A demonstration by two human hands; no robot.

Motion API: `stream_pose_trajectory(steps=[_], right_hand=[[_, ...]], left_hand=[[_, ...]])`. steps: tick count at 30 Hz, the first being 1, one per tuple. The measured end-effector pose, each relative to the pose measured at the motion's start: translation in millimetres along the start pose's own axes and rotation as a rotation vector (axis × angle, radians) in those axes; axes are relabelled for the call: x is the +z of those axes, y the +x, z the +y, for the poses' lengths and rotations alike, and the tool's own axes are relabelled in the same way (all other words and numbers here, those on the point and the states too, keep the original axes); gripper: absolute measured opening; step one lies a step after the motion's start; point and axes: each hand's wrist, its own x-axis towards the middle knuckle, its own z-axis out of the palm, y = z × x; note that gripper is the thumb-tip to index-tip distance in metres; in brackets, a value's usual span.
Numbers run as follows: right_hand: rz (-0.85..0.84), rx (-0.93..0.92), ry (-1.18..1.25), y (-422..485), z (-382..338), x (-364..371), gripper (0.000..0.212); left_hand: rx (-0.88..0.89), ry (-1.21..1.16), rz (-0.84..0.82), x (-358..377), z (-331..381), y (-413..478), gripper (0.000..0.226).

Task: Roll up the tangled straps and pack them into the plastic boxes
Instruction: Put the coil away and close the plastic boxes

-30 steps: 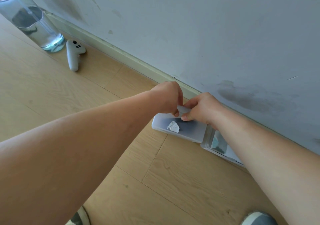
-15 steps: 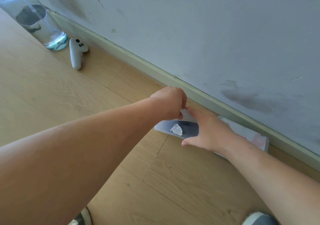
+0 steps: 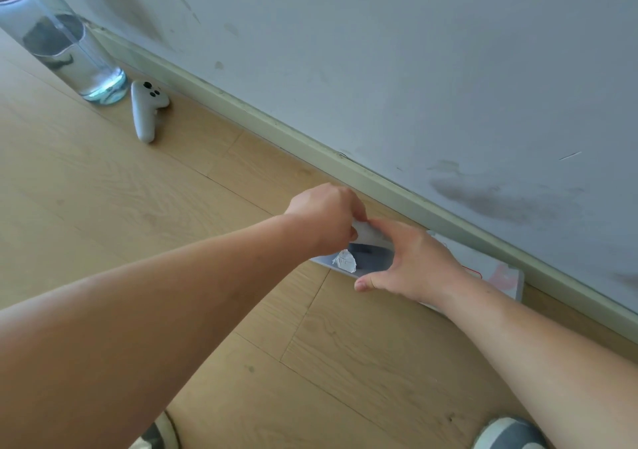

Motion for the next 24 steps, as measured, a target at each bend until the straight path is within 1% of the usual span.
stream_pose_trajectory(steps=[3, 7, 11, 14, 17, 19, 21, 23, 24], right_hand=[[0.007, 0.008, 0.035, 1, -2, 1, 0.089], [0.030, 0.022, 0.005, 4, 0, 4, 0.090], [0.036, 0.046, 0.013, 4, 7, 2, 0.097], [0.034, 0.069, 0.020, 1, 9, 4, 0.102], [0.027, 0.053, 0.017, 4, 11, 5, 0.107], [0.022, 0.034, 0.013, 5, 10, 4, 0.104], [0.023, 0.022, 0.017, 5, 10, 2, 0.096], [0.016, 0.011, 0.028, 5, 11, 1, 0.092], [0.014, 0.006, 0.031, 6, 12, 1, 0.093]], left_hand=[[0.017, 0.025, -0.019, -1, 3, 3, 0.031], [0.039, 0.052, -0.037, -1, 6, 6, 0.033], [0.045, 0.068, -0.049, 3, 10, 8, 0.034], [0.046, 0.079, -0.030, 9, 11, 9, 0.029], [0.071, 0.118, -0.012, 13, 10, 8, 0.024], [0.079, 0.117, -0.001, 13, 7, 6, 0.022], [0.086, 0.106, 0.012, 13, 5, 3, 0.022], [0.121, 0.111, -0.010, 15, 2, -1, 0.029], [0.155, 0.129, -0.038, 14, 1, -4, 0.038]])
